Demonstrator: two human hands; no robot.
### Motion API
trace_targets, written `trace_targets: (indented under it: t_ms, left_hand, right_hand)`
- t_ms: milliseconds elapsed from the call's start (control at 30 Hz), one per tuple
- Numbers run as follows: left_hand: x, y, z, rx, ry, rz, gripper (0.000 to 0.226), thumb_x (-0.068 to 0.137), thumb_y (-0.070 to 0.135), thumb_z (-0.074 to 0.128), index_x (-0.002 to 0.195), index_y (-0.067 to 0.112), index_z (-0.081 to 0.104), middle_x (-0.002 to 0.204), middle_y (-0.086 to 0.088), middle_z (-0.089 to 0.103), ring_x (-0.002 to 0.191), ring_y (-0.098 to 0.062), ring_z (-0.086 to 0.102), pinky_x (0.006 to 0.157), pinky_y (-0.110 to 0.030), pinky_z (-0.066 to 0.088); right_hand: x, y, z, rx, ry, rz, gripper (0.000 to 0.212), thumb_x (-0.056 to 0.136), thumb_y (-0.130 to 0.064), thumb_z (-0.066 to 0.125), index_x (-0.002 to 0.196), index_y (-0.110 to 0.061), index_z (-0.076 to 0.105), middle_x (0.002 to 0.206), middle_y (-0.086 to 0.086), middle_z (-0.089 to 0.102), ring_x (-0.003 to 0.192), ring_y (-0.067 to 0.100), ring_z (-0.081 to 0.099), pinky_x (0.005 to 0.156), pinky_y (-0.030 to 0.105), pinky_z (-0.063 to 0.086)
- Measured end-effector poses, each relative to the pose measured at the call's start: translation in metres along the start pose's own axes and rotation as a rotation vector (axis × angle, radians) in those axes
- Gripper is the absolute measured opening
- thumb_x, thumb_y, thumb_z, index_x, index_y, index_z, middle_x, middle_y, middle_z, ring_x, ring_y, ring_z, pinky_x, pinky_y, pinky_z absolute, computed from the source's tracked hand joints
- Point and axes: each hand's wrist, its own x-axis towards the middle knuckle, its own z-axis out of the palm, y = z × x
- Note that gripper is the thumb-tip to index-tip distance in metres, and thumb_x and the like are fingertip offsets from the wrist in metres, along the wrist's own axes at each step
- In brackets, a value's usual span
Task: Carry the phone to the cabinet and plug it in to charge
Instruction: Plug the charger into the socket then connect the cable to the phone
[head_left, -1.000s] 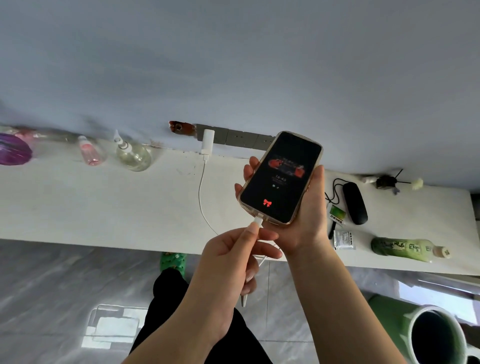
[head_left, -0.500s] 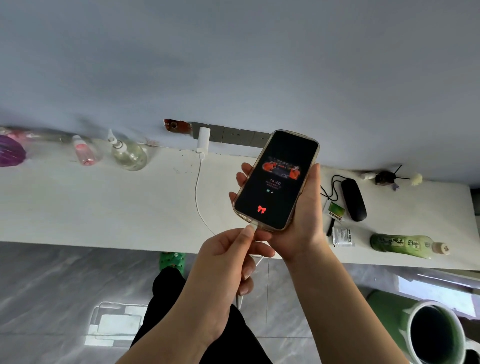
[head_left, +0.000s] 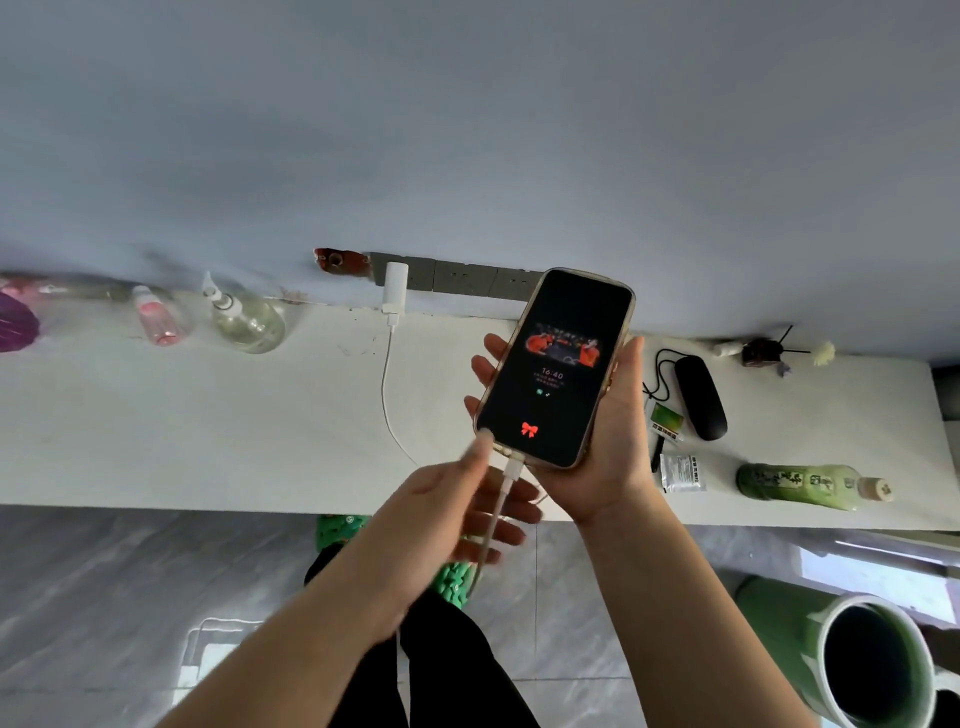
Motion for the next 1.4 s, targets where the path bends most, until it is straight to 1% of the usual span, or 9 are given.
trace_targets:
  t_ms: [100,267,433,533,700,833,1000,1233,1400]
  left_hand:
    - [0.027,0.007,-0.021,0.103,0.068,-0.037,0.075,0.066,0.075,0.021,0.094,0.026,0.07,0.105,0.005,0.076,0.096,-0.017,0.07,0.095,-0.036,0.05]
    - [0.08,0.016,-0.012,-0.357,-0.074,0.007,0.073,0.078,0.075,0.029,0.134,0.034,0.05,0.143,0.003,0.053,0.129,-0.027,0.051,0.109,-0.057,0.036]
    - [0.123,-0.012,0.009,-0.462,-0.18,-0.051,0.073,0.083,0.076,0.025,0.134,0.031,0.052,0.131,-0.004,0.064,0.121,-0.028,0.06,0.103,-0.058,0.044]
    - [0.158,-0.037,0.013,-0.495,-0.082,-0.104,0.065,0.09,0.065,0.026,0.131,0.024,0.055,0.125,-0.008,0.067,0.116,-0.029,0.063,0.103,-0.057,0.043]
    - [0.222,-0.073,0.009,-0.47,0.008,-0.188,0.059,0.095,0.059,0.026,0.127,0.021,0.058,0.125,-0.011,0.066,0.118,-0.031,0.06,0.105,-0.054,0.041]
    - [0.269,-0.088,0.002,-0.295,0.105,-0.195,0.042,0.094,0.04,0.031,0.104,0.019,0.065,0.101,-0.006,0.068,0.103,-0.024,0.061,0.082,-0.039,0.05]
    - [0.317,-0.1,-0.014,-0.303,0.204,-0.201,0.035,0.089,0.033,0.04,0.106,0.017,0.067,0.099,-0.007,0.069,0.095,-0.024,0.064,0.072,-0.037,0.052]
    - [0.358,-0.104,-0.033,-0.323,0.242,-0.135,0.035,0.09,0.03,0.039,0.094,0.021,0.072,0.083,-0.001,0.076,0.076,-0.018,0.071,0.059,-0.026,0.056]
    - [0.364,-0.096,-0.04,-0.259,0.255,-0.078,0.042,0.087,0.03,0.038,0.111,0.014,0.069,0.106,-0.016,0.074,0.096,-0.033,0.07,0.082,-0.044,0.058]
  right_hand:
    - [0.0,-0.008,-0.013,-0.062,0.021,0.018,0.084,0.079,-0.081,0.023,0.128,-0.022,0.056,0.131,0.017,0.061,0.12,0.039,0.058,0.088,0.054,0.054]
    - [0.002,-0.005,-0.042,-0.205,0.166,-0.004,0.068,0.087,-0.072,0.032,0.122,-0.024,0.064,0.118,0.014,0.069,0.108,0.032,0.067,0.08,0.047,0.058]
    - [0.019,0.002,-0.085,-0.468,0.486,-0.066,0.049,0.091,-0.063,0.037,0.087,-0.032,0.075,0.094,0.009,0.078,0.087,0.029,0.074,0.077,0.049,0.06]
    - [0.036,0.007,-0.115,-0.517,0.601,-0.05,0.051,0.091,-0.063,0.034,0.096,-0.024,0.066,0.086,0.009,0.078,0.079,0.028,0.075,0.069,0.045,0.06]
    - [0.066,0.014,-0.175,-0.474,0.589,0.06,0.051,0.094,-0.061,0.026,0.096,-0.029,0.065,0.089,0.0,0.079,0.086,0.019,0.075,0.079,0.044,0.055]
    - [0.097,0.023,-0.209,-0.449,0.6,0.11,0.051,0.095,-0.06,0.022,0.1,-0.033,0.065,0.098,-0.001,0.076,0.097,0.019,0.07,0.081,0.04,0.053]
    - [0.144,0.033,-0.233,-0.46,0.632,0.134,0.052,0.096,-0.059,0.02,0.107,-0.028,0.061,0.105,0.002,0.072,0.103,0.021,0.065,0.086,0.04,0.052]
    - [0.201,0.039,-0.246,-0.517,0.693,0.107,0.06,0.095,-0.06,0.023,0.108,-0.014,0.06,0.1,0.007,0.072,0.09,0.022,0.069,0.068,0.034,0.055]
    - [0.214,0.045,-0.245,-0.573,0.7,0.069,0.053,0.096,-0.057,0.026,0.095,-0.021,0.065,0.093,0.004,0.073,0.085,0.02,0.071,0.066,0.03,0.055]
